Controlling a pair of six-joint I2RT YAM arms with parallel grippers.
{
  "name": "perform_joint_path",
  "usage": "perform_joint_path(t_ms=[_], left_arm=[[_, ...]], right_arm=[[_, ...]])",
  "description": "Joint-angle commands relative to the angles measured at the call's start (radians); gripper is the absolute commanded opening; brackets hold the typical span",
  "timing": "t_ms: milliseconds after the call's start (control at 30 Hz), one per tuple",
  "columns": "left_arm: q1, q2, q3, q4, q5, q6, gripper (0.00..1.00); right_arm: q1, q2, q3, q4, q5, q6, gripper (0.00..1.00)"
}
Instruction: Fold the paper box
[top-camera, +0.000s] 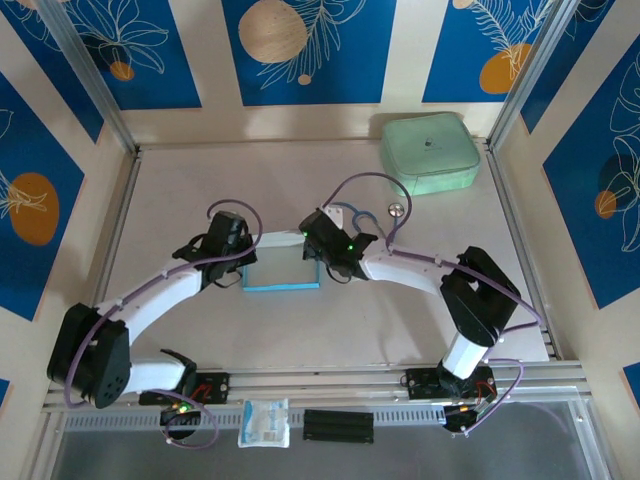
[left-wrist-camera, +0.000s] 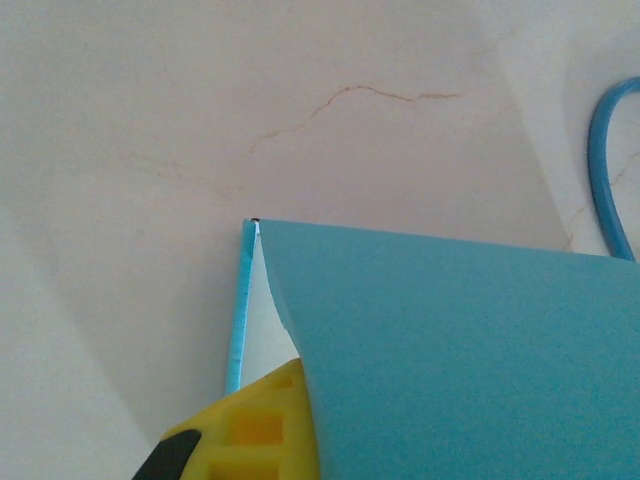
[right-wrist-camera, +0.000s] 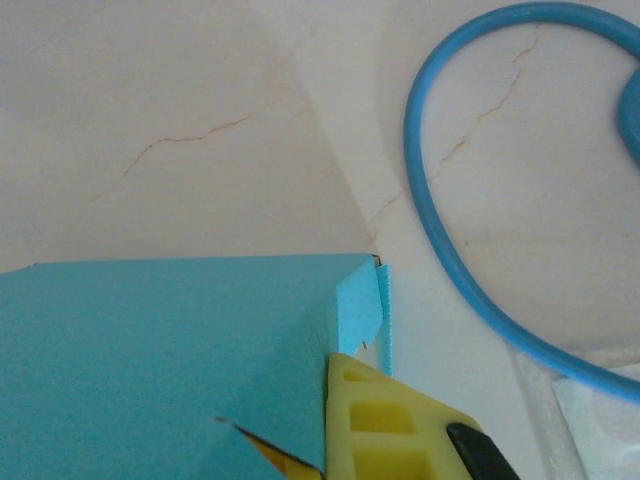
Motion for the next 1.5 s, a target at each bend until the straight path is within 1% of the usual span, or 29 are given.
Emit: perform_joint_path(t_ms=[0,67,167,300,500,600,767,867,1067,1200,1300,1400,1467], left_arm=[[-0.009,-0.046,-0.050,-0.036,0.061,-0.062,0.00],[-0.010,-0.058,-0.077,-0.031,0.071,-0.060,0.00],[-0.011,-0.069,-0.115,-0.024,0.084,-0.051,0.00],[-0.011,-0.097,-0.134,-0.050,0.047,-0.014,0.00],[-0.011,-0.122,-0.140,-0.063,0.079,0.058,0.00],[-0.011,-0.113,-0.143,-0.063,0.099,0.061,0.00],[-0.011,-0.111,-0.160,-0.046,0.091,0.041,0.00],[-0.011,-0.110,-0.162,-0.042,0.095,0.026,0.01],[-0.010,-0.127,-0.192,0.011,0.142,-0.042,0.00],[-0.010,-0.125,-0.187,0.020,0.152,-0.050,0.00],[-0.011,-0.130,-0.198,0.030,0.163,-0.060,0.00],[-0.012,-0.147,-0.213,0.017,0.154,-0.055,0.00],[-0.012,-0.167,-0.225,-0.003,0.129,-0.046,0.00]], right_arm=[[0.026,0.021,-0.089,-0.073,0.086,0.085,0.00],[0.038,0.023,-0.102,-0.059,0.110,0.082,0.00],[0.040,0.026,-0.106,-0.077,0.114,0.093,0.00],[0.055,0.042,-0.125,-0.067,0.129,0.106,0.00],[0.063,0.041,-0.102,-0.140,0.131,0.160,0.00],[0.058,0.026,-0.071,-0.193,0.082,0.206,0.00],[0.040,0.031,-0.002,-0.306,0.045,0.299,0.00],[0.036,0.040,0.003,-0.311,0.012,0.344,0.00],[0.038,0.052,0.029,-0.309,-0.051,0.436,0.00],[0.055,0.092,0.069,-0.356,0.020,0.460,0.00],[0.074,0.117,0.042,-0.326,0.095,0.449,0.00],[0.094,0.129,0.004,-0.295,0.124,0.445,0.00],[0.116,0.126,-0.026,-0.273,0.150,0.449,0.00]])
